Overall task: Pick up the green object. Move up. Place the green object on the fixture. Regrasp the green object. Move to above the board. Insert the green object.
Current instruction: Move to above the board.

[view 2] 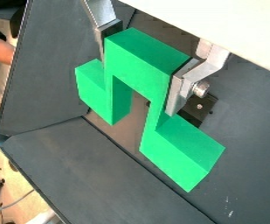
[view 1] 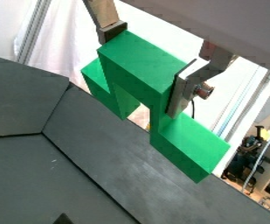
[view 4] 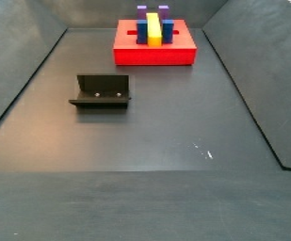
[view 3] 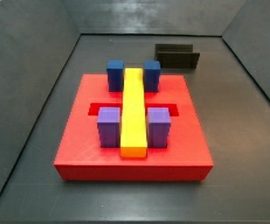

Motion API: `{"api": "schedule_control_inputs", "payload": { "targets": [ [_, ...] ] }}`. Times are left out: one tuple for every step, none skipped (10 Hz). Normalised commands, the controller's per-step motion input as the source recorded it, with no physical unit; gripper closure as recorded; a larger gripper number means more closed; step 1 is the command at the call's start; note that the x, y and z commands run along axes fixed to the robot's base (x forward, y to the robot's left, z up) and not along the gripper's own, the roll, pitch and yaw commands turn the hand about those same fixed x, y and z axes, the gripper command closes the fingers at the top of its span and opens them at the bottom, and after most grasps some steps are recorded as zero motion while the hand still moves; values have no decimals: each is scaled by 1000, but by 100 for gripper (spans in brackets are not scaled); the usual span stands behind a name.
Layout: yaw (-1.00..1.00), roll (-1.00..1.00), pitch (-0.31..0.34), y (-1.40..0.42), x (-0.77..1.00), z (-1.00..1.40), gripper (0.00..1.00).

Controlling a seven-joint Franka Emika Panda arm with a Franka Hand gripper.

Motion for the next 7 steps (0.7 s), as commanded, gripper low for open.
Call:
{"api": "schedule_control_inputs", "payload": {
  "targets": [
    [83, -1000, 12, -1400, -1029, 295, 100],
    [88, -1000, 9, -1400, -1037, 268, 100],
    [101, -1000, -36, -1400, -1152, 281, 100],
    [100, -1000, -44, -1400, -1162, 269, 100],
    [100, -1000, -58, -1400, -1170, 275, 100],
    [98, -1000, -74, -1400, -1193, 258, 100],
    [94, -1000, -90, -598, -541, 112, 100]
  ]
}}
